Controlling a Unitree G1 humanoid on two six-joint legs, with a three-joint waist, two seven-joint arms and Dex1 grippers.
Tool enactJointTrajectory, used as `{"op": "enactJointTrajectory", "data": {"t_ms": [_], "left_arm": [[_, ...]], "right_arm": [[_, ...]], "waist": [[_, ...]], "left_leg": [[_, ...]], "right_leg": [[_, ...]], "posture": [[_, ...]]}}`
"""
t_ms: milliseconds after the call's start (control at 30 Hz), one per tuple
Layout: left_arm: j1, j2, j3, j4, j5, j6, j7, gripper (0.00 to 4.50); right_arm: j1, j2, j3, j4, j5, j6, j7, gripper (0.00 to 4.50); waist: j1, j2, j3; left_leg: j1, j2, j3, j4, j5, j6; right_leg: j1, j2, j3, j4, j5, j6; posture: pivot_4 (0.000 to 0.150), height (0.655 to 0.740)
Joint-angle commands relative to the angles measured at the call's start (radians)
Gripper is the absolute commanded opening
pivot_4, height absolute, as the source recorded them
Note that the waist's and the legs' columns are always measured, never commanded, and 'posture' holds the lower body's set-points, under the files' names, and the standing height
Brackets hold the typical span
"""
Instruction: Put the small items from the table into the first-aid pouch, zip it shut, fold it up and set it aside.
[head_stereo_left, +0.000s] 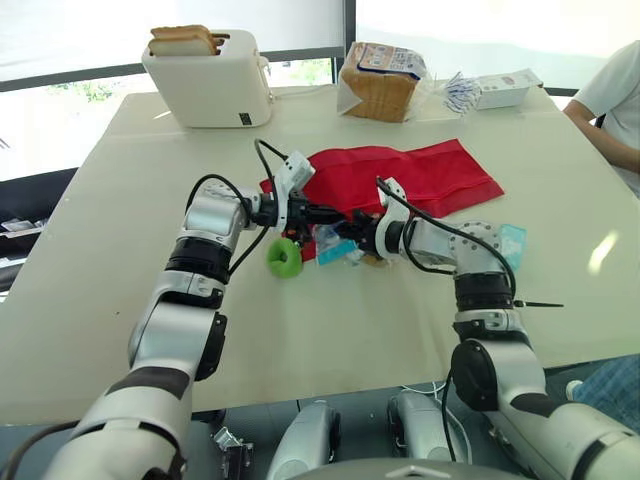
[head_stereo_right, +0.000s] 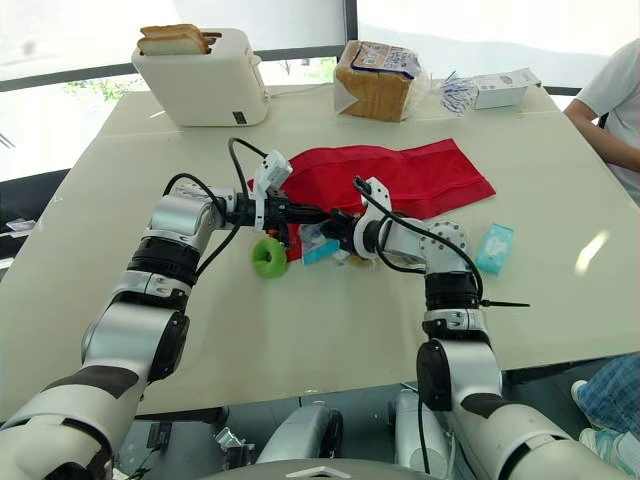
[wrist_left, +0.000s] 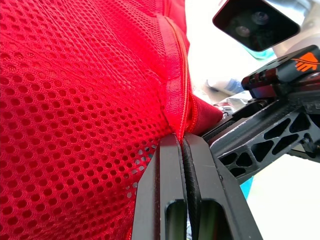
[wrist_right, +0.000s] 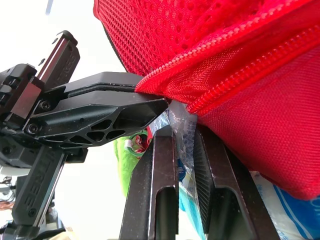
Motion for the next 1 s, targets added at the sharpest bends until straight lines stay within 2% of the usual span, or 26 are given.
{"op": "enactJointTrajectory", "data": {"t_ms": [33, 167, 233, 267, 300, 400, 633, 733, 1000], "left_arm": [[0.045, 0.003, -0.041, -0.003, 0.032, 0.010, 0.005, 0.00], [0.056, 0.005, -0.048, 0.011, 0.050, -0.002, 0.030, 0.00], [0.054, 0.004, -0.051, 0.035, 0.063, -0.011, 0.047, 0.00], [0.054, 0.003, -0.051, 0.044, 0.070, -0.019, 0.054, 0.00], [0.050, 0.001, -0.048, 0.055, 0.075, -0.023, 0.063, 0.00], [0.030, -0.006, -0.036, 0.091, 0.078, -0.032, 0.077, 0.00], [0.003, -0.022, -0.004, 0.113, 0.052, -0.073, 0.089, 0.00], [0.003, -0.028, 0.010, 0.098, 0.040, -0.098, 0.085, 0.00], [0.034, -0.036, 0.052, 0.045, 0.008, -0.104, 0.093, 0.00]], "right_arm": [[-0.045, 0.019, -0.023, 0.026, -0.022, -0.087, 0.055, 0.00], [-0.059, 0.018, -0.017, 0.066, -0.064, -0.121, 0.103, 0.00], [-0.054, 0.014, -0.009, 0.062, -0.079, -0.117, 0.130, 0.98], [-0.048, 0.010, 0.000, 0.049, -0.086, -0.111, 0.148, 1.22], [-0.040, 0.008, 0.005, 0.027, -0.089, -0.100, 0.158, 1.68], [0.008, -0.035, 0.090, -0.108, -0.120, -0.059, 0.218, 3.08], [0.110, -0.131, 0.255, -0.358, -0.178, 0.005, 0.301, 3.08], [0.126, -0.143, 0.288, -0.381, -0.207, 0.003, 0.319, 3.08], [0.140, -0.217, 0.492, -0.375, -0.381, -0.113, 0.439, 3.08]], "waist": [[-0.001, 0.000, -0.002], [-0.002, 0.000, -0.009], [-0.002, 0.001, -0.012], [-0.002, 0.001, -0.013], [-0.002, 0.002, -0.012], [0.000, 0.003, -0.012], [0.002, 0.003, -0.012], [0.002, 0.003, -0.012], [0.005, 0.003, -0.012]], "left_leg": [[0.000, 0.000, 0.000, 0.000, 0.000, 0.000], [0.002, 0.000, 0.000, 0.000, 0.000, 0.000], [0.003, 0.000, 0.000, 0.000, 0.000, 0.000], [0.003, 0.000, 0.000, -0.001, 0.000, 0.000], [0.003, 0.000, 0.000, -0.001, 0.000, 0.000], [-0.003, 0.000, 0.000, -0.002, 0.000, 0.000], [-0.004, -0.002, -0.001, -0.001, 0.000, 0.000], [-0.004, -0.002, -0.001, -0.001, 0.000, 0.000], [-0.004, -0.002, -0.001, 0.000, 0.000, 0.000]], "right_leg": [[0.000, 0.000, 0.000, 0.000, 0.000, 0.000], [0.000, 0.000, 0.001, 0.001, 0.000, 0.000], [0.001, 0.001, 0.002, 0.001, 0.000, 0.000], [0.001, 0.001, 0.002, 0.001, 0.000, 0.000], [0.001, 0.001, 0.002, 0.001, 0.000, 0.000], [-0.005, 0.001, 0.002, 0.002, 0.000, 0.000], [-0.005, -0.001, 0.003, 0.001, 0.000, 0.000], [-0.006, -0.001, 0.003, 0.001, 0.000, 0.000], [-0.006, -0.001, 0.002, 0.001, 0.000, 0.000]], "posture": [[0.150, 0.7400], [0.150, 0.7400], [0.150, 0.7400], [0.150, 0.7400], [0.150, 0.7400], [0.150, 0.7400], [0.150, 0.7400], [0.150, 0.7400], [0.150, 0.7400]]}}
